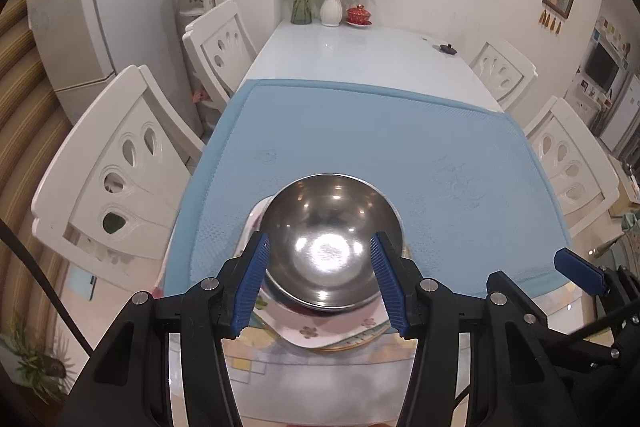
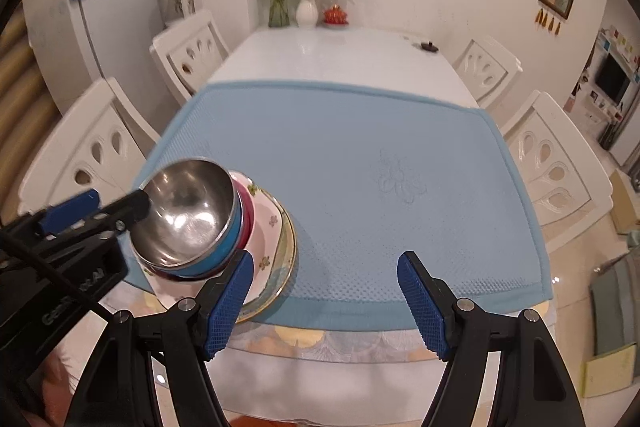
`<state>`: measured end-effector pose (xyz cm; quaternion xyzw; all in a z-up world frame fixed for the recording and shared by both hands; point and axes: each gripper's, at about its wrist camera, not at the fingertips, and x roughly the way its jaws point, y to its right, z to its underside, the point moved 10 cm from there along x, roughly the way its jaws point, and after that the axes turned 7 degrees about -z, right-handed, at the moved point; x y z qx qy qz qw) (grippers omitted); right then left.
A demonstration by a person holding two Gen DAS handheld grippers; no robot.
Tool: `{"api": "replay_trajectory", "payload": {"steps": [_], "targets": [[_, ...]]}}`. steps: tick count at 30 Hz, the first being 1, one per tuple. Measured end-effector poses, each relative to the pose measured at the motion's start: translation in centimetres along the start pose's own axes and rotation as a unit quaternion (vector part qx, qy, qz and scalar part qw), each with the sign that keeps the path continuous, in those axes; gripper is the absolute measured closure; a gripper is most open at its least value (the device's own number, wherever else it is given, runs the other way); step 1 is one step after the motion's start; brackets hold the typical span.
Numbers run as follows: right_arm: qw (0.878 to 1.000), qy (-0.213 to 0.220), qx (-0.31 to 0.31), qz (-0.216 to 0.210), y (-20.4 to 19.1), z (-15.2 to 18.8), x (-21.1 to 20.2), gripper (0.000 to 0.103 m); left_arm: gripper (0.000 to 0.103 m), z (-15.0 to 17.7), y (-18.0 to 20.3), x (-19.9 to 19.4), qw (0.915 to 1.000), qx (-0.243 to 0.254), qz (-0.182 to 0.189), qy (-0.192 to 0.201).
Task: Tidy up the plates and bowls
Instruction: 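Close both grippers on the rim of the bowls-on-plates stack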
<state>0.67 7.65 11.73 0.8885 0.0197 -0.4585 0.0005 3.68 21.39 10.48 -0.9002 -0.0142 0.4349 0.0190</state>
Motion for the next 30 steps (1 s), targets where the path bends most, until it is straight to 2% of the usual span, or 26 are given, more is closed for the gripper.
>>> {"api": "replay_trajectory", "payload": {"steps": [5, 13, 16, 19, 30], "targets": [[1.0, -0.017, -0.005, 0.02, -1.4, 0.5, 1.0, 0.031, 0.053, -0.1, -1.0, 1.1, 0.9999, -0.003, 0.008, -0.005], [0.999, -0.017, 0.011, 0.036, -1.7, 0.7, 0.8, 0.031, 0.053, -0.5, -0.7, 2.1, 0.9995, -0.001, 0.03, -0.012], [0.999, -0.032, 0.038, 0.021, -1.7, 1.3, 1.1, 0.031, 0.052, -0.4, -0.6, 2.6, 0.9985, -0.007, 0.043, -0.032], [0.998, -0.039, 0.056, 0.008, -1.7, 1.8, 1.5, 0.031, 0.042, -0.4, -1.0, 2.8, 0.9974, -0.02, 0.057, -0.038], [0.996, -0.06, 0.058, -0.016, -3.3, 2.1, 3.2, 0.031, 0.042, -0.2, -2.8, 3.5, 0.9976, -0.031, 0.044, -0.043]]}}
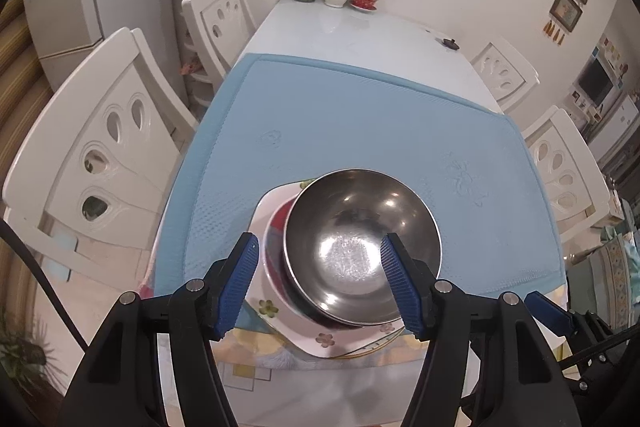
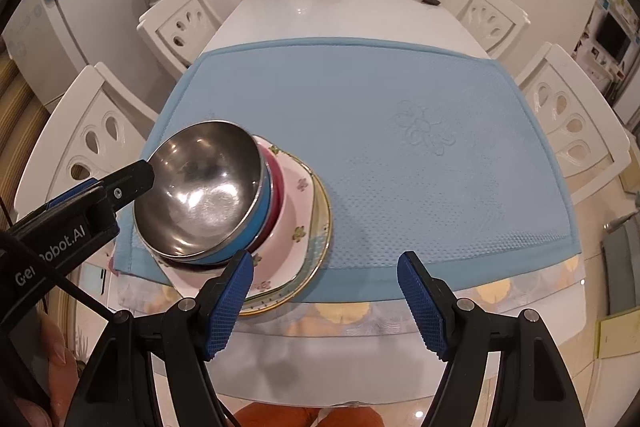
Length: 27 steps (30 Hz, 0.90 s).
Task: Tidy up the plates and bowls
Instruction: 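Close both grippers on the rim of the bowls-on-plates stack, then lift the combined plate and bowl stack with both grippers and carry it to the mat edge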
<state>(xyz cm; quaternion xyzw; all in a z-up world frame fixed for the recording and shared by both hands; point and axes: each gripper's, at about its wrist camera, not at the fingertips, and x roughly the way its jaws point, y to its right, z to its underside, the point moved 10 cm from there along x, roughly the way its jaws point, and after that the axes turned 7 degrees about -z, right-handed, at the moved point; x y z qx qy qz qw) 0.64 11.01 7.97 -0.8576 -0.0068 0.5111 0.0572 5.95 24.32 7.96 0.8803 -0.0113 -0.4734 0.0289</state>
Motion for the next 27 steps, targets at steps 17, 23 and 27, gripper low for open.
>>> {"api": "replay_trajectory", "payload": {"steps": [17, 23, 27], "targets": [[1.0, 0.01, 0.0, -0.009, -0.4, -0.7, -0.2, 0.031, 0.042, 0.6, -0.7, 0.7, 0.9999, 0.0, -0.012, -0.01], [1.0, 0.006, 0.011, -0.013, -0.1, -0.4, -0.1, 0.031, 0.042, 0.5, -0.1, 0.5, 0.9999, 0.007, -0.007, -0.004], [1.0, 0.011, 0.012, -0.015, 0.1, -0.5, -0.4, 0.031, 0.042, 0.7, 0.1, 0.6, 0.9999, 0.007, -0.005, -0.007]]}}
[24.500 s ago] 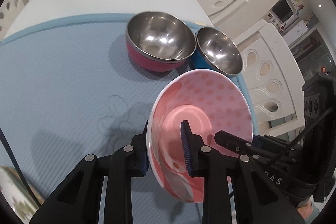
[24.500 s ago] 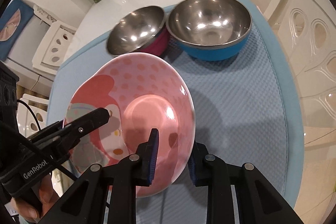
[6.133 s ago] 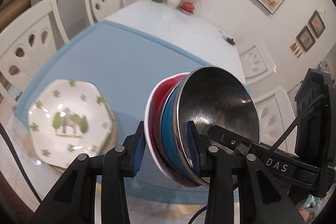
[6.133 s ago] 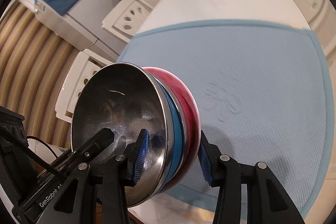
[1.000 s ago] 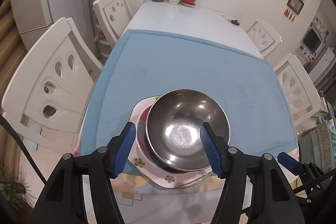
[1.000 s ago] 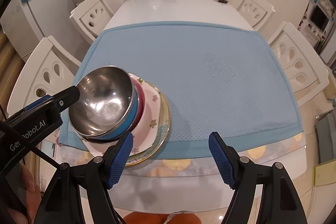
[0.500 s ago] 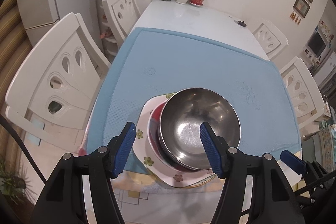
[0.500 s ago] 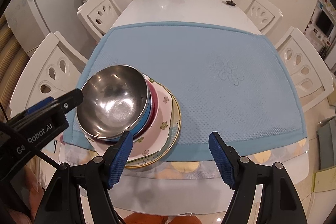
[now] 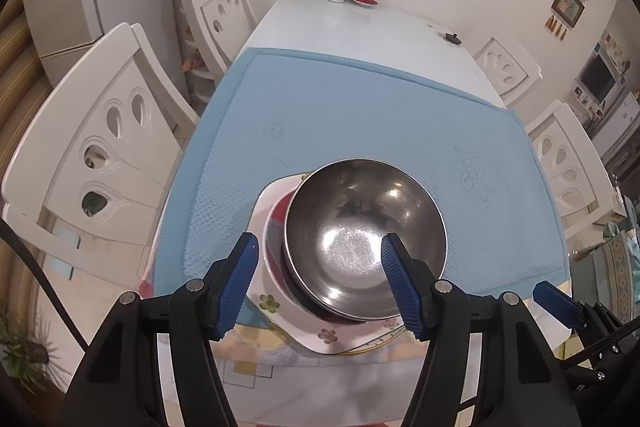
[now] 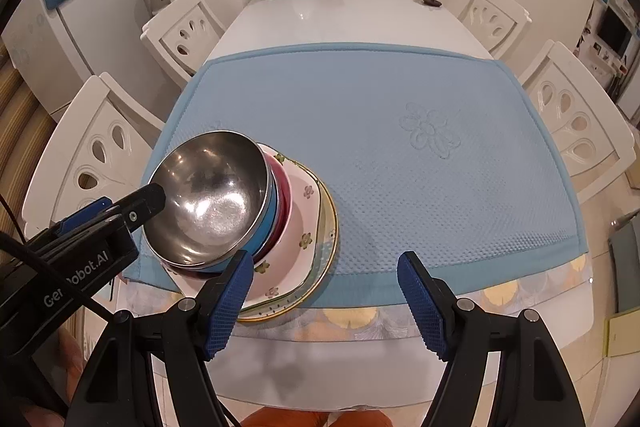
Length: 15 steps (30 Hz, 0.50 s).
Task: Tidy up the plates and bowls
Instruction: 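Lift the combined plate and bowl stack with both grippers and carry it to the mat edge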
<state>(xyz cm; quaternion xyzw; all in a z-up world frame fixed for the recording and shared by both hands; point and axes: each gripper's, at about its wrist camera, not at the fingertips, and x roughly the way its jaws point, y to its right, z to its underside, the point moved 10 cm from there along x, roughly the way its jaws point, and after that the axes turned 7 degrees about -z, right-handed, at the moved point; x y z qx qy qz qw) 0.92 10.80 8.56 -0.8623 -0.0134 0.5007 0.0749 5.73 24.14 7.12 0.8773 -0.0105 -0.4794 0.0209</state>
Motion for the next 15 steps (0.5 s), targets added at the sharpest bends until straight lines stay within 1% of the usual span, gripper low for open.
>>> {"api": "replay_trajectory", "payload": {"steps": [11, 15], "targets": [[1.0, -0.003, 0.003, 0.0, 0.21, 0.18, 0.1, 0.031, 0.042, -0.28, 0.15, -0.45, 0.9995, 0.021, -0.017, 0.016], [1.0, -0.004, 0.004, 0.0, 0.14, 0.12, 0.16, 0.031, 0.042, -0.41, 0.12, -0.48, 0.9994, 0.024, -0.017, 0.016]]}}
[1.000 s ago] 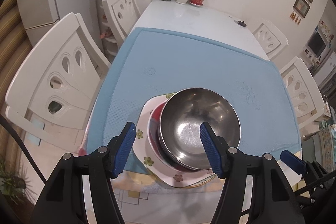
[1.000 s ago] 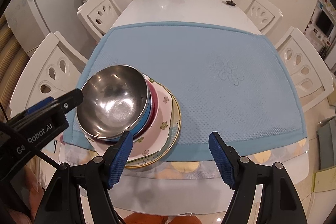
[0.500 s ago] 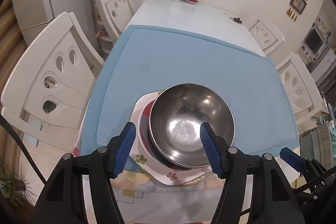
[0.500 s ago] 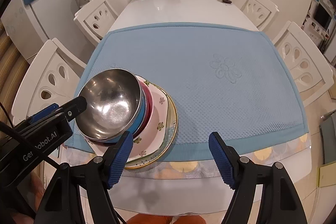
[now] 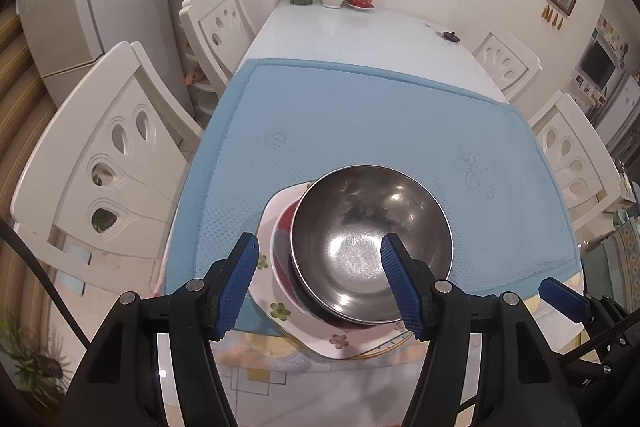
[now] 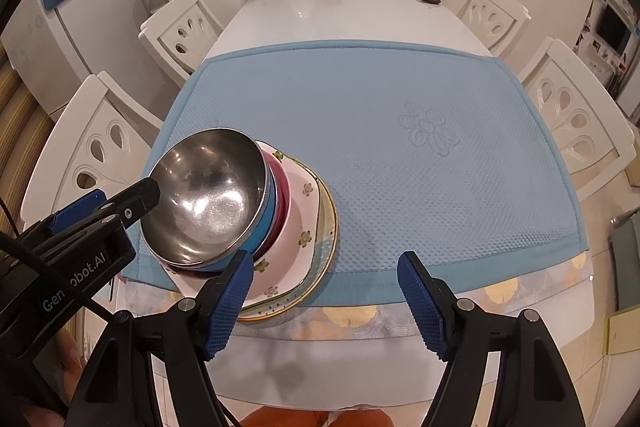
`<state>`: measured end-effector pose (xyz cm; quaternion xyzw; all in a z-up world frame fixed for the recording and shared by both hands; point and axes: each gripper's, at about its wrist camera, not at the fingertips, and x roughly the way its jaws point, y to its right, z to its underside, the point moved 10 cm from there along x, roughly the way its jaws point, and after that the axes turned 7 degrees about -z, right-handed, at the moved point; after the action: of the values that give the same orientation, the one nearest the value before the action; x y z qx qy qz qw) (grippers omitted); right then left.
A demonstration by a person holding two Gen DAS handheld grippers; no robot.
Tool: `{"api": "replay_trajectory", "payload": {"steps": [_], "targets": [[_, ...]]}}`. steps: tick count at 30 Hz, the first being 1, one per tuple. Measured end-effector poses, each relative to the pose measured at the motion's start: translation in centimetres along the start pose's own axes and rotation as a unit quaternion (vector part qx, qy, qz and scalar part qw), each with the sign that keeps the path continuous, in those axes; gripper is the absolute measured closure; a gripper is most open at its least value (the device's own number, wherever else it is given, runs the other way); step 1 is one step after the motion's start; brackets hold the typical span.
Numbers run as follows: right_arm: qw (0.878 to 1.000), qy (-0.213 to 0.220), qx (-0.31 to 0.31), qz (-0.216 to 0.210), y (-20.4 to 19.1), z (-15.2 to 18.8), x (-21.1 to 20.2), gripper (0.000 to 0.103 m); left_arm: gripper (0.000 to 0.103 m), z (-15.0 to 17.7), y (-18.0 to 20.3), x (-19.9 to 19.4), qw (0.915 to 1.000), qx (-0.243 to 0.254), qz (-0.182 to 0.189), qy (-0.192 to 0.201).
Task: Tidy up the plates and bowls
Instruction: 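Lift the combined plate and bowl stack with both grippers and carry it to the mat edge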
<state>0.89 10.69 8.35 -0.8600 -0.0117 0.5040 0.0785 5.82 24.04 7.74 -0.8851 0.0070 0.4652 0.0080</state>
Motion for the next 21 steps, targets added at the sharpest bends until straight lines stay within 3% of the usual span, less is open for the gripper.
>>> {"api": "replay_trajectory", "payload": {"steps": [13, 21], "targets": [[1.0, -0.003, -0.002, 0.006, -0.4, -0.3, 0.4, 0.031, 0.042, -0.2, -0.2, 0.8, 0.9998, 0.006, -0.006, -0.017], [1.0, 0.006, 0.009, 0.026, 1.2, -0.8, -0.5, 0.031, 0.042, -1.2, 1.8, 0.2, 0.9996, 0.026, -0.013, 0.005]]}}
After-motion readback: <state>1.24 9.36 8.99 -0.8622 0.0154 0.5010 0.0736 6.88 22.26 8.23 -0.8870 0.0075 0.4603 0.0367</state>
